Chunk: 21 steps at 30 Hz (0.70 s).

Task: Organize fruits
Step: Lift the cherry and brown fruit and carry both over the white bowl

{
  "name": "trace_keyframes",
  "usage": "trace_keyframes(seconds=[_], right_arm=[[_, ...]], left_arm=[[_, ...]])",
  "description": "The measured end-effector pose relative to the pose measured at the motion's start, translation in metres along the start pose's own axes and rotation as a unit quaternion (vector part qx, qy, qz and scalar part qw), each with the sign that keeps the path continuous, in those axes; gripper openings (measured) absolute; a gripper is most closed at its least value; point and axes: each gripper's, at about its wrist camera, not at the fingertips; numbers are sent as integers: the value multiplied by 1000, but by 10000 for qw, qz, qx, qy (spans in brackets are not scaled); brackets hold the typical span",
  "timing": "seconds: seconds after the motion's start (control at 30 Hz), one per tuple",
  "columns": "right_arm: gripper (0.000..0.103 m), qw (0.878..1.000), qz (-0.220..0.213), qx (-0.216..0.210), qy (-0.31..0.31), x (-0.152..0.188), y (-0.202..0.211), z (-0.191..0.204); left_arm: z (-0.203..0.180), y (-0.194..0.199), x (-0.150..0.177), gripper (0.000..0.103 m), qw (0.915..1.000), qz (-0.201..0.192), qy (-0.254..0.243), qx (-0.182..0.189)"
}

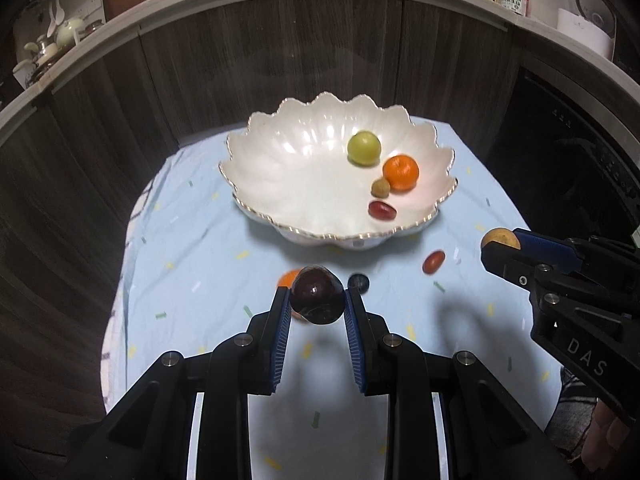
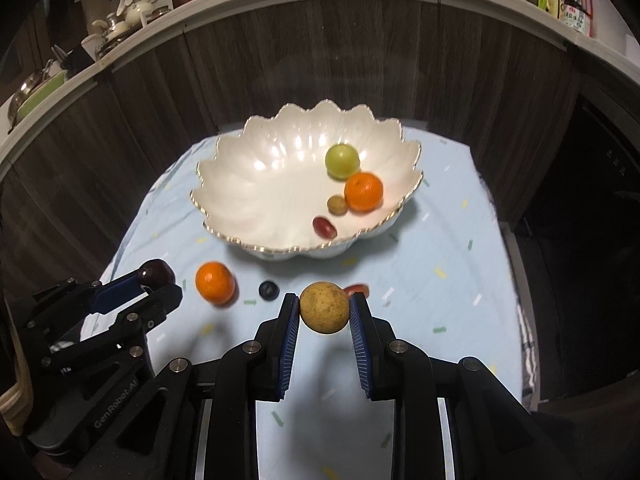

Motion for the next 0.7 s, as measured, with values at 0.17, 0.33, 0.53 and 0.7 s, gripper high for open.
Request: trace_keyframes(seconds=[0.17,0.33,0.53,0.7], right_arm=[[27,9999,-121,47,-5,-12,4,-3],[27,9998,-190,70,-18,-22,5,-5],[27,9996,-264,90,-36,-34,4,-7],[27,9994,-327,105,-54,-46,1,-8]], left_arm=[[3,3,-14,27,9999,-99,14,-53],[7,3,-25,27,9998,-174,3,-78],[11,2,-41,27,9996,-262,3,-99],[15,-3,-53,27,9994,-310,4,-119]])
Point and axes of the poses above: each gripper's, at about its wrist camera, not at the fingertips, and y roughly against the way its jaws point, z to its left, x to its underside, and after that the axes turned 10 degrees about x, right-handed
